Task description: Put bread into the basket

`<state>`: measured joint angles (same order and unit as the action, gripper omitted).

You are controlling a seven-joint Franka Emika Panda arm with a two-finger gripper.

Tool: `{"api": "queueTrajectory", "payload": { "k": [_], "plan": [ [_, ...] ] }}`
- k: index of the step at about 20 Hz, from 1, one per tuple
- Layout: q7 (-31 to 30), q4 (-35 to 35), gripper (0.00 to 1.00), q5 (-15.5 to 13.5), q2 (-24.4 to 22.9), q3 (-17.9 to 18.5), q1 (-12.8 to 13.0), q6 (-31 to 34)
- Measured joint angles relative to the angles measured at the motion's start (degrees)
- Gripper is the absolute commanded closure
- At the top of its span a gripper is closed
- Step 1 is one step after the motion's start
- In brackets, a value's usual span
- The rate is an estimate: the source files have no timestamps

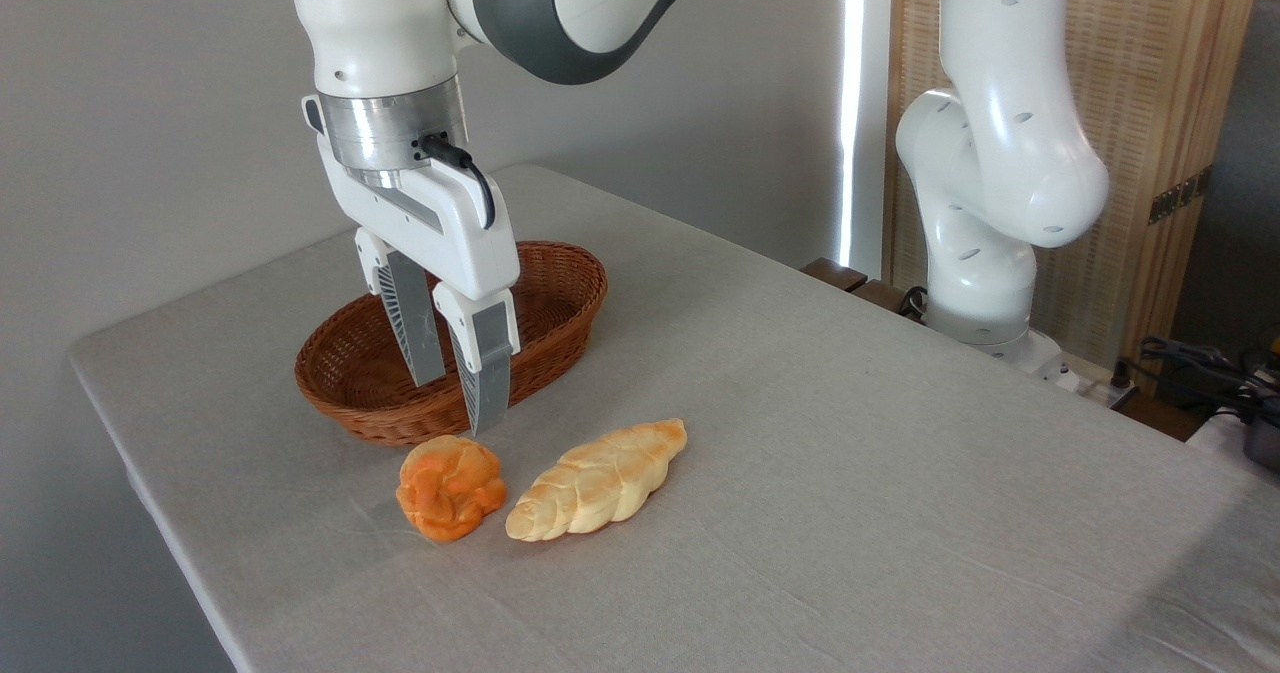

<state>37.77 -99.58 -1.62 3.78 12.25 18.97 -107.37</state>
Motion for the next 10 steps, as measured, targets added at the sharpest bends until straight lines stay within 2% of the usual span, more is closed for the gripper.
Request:
{"api": "queueTrajectory", "payload": {
  "k": [10],
  "plan": [
    [-0.1,0.0,0.0,0.0,0.0,-1.5,0.4,1.5]
  ]
}}
